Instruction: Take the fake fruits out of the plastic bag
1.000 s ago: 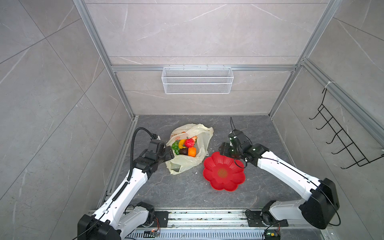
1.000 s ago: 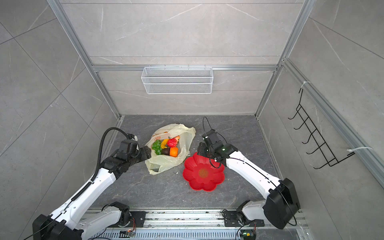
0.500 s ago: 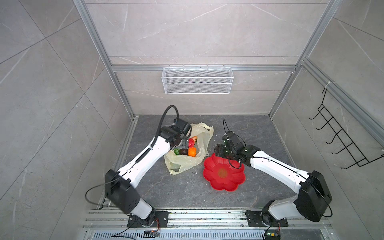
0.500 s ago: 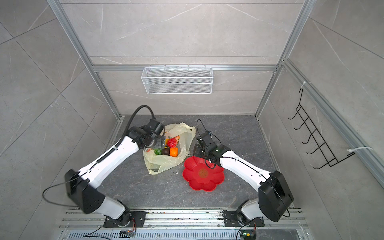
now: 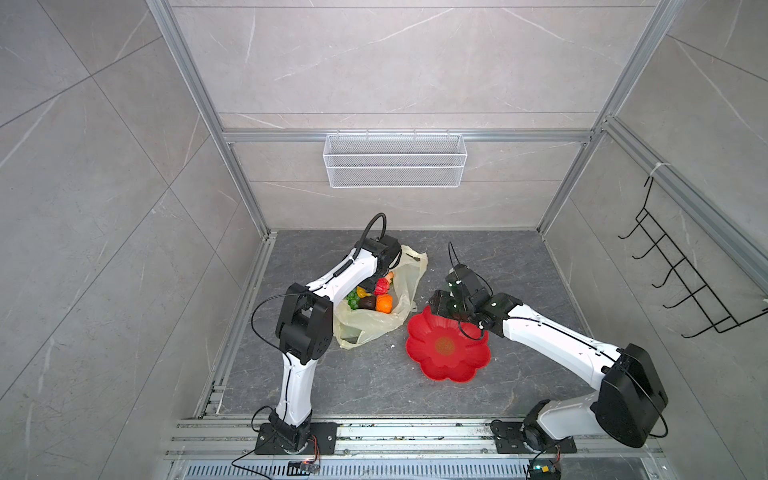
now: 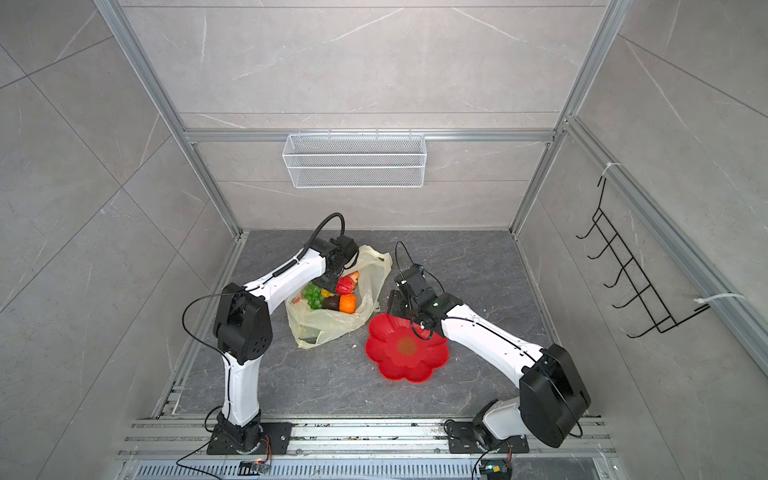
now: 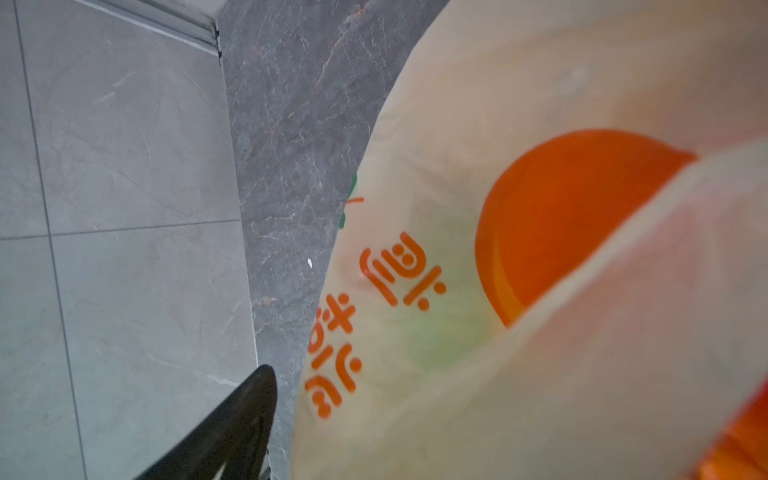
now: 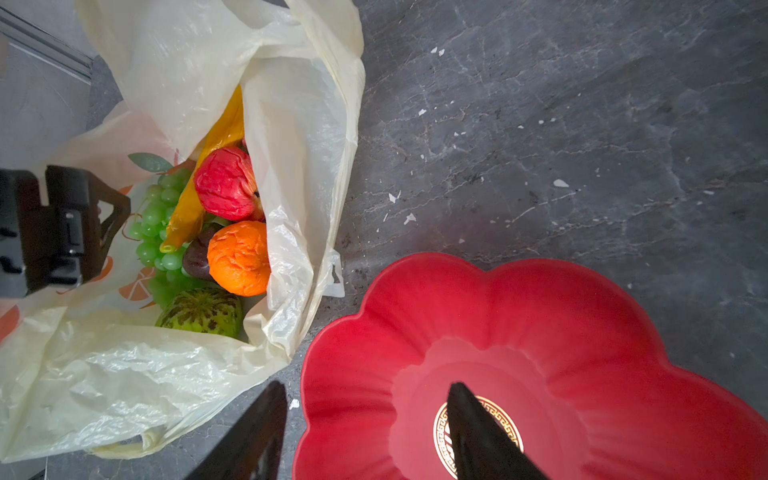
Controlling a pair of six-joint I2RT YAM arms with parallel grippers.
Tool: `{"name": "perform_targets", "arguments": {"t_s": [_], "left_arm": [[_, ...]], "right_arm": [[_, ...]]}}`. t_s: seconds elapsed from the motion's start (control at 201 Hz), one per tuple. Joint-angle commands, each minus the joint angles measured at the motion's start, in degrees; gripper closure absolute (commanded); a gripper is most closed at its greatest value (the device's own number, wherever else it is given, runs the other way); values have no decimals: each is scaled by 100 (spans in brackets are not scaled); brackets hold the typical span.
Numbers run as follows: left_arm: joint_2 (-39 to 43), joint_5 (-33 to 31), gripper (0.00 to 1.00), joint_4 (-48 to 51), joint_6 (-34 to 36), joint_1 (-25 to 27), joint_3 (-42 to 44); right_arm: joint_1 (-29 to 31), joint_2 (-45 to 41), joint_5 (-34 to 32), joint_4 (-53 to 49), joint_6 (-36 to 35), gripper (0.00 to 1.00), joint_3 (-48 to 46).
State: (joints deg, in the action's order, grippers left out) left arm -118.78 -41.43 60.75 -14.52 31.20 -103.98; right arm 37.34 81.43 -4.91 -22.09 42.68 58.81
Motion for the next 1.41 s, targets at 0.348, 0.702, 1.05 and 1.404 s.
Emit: {"name": "perform_targets", "arguments": {"t_s": [0.348,0.702,1.05,1.404], "left_arm": [[2038,2397,100,-2484,-126,-668,1736],[4596,3590,100,-3974,-972,-915,4431],[4246,3774,100,-4111,-1064,-1274,4814],[4692,3321,100,-4499,-1181,-1552,5242]], "right_arm": [[146,191,348,493,-3,37,-12],[1219,1441,564,1146,-817,38,1186],[1284,3040,5,663,-1111,38,2635],[1438,4222,303,472,-1403,35,4133]]}}
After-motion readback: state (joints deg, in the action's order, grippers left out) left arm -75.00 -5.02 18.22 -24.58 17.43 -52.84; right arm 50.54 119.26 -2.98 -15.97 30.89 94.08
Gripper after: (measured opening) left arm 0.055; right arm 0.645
